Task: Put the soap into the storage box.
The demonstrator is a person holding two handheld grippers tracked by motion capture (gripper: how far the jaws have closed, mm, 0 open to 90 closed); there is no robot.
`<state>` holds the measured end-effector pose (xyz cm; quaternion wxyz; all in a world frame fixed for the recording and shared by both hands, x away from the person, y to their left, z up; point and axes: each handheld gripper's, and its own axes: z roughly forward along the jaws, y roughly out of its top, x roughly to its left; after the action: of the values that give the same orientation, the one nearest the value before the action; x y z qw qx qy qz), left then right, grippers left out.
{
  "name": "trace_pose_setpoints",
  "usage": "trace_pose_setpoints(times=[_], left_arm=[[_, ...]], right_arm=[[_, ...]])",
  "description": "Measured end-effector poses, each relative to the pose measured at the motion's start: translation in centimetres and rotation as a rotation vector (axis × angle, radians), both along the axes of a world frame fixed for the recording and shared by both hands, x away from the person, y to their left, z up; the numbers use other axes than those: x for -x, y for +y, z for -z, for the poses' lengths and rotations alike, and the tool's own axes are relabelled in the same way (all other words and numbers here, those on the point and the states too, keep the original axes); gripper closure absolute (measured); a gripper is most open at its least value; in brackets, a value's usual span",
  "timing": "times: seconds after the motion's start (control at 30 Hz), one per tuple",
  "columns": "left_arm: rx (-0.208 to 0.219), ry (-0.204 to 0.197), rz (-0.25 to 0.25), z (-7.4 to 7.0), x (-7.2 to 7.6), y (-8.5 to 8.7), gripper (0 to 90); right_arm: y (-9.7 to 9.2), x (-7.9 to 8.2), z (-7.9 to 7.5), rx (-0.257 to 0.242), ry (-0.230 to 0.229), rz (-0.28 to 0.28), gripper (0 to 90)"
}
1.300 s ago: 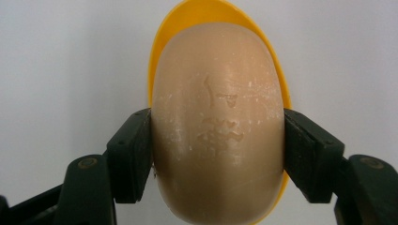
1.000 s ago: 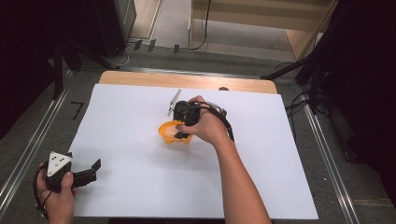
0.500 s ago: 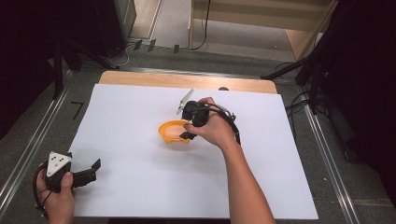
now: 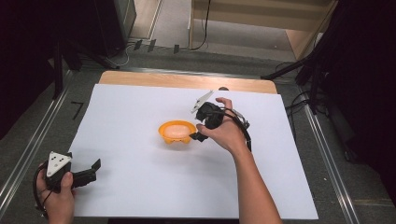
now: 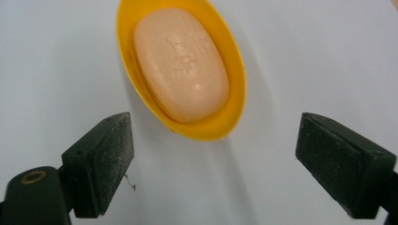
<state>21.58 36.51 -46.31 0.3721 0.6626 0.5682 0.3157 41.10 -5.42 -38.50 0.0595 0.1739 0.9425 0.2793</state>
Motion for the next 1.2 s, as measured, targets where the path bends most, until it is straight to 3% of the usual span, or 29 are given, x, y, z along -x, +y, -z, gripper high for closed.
trace_pose_setpoints(times=[0.13,0.4,0.93,1.2], left_arm=[[0.002,-0.003,0.000,0.0,0.0,0.0,0.0],[0.001,-0.004,0.001,0.0,0.0,0.0,0.0],[0.000,-0.008,0.000,0.0,0.0,-0.1,0.0],[-0.008,-0.004,0.003,0.0,0.0,-0.1,0.0]], right_arm=[[-1.7,0.4,-0.1,-0.047,0.012,0.067,8.3],[-4.6,1.4,0.3,-0.070,0.014,0.144,4.2],[-8.9,3.4,1.9,-0.123,0.002,0.261,1.7],[-11.9,4.9,3.4,-0.151,-0.004,0.321,1.7]])
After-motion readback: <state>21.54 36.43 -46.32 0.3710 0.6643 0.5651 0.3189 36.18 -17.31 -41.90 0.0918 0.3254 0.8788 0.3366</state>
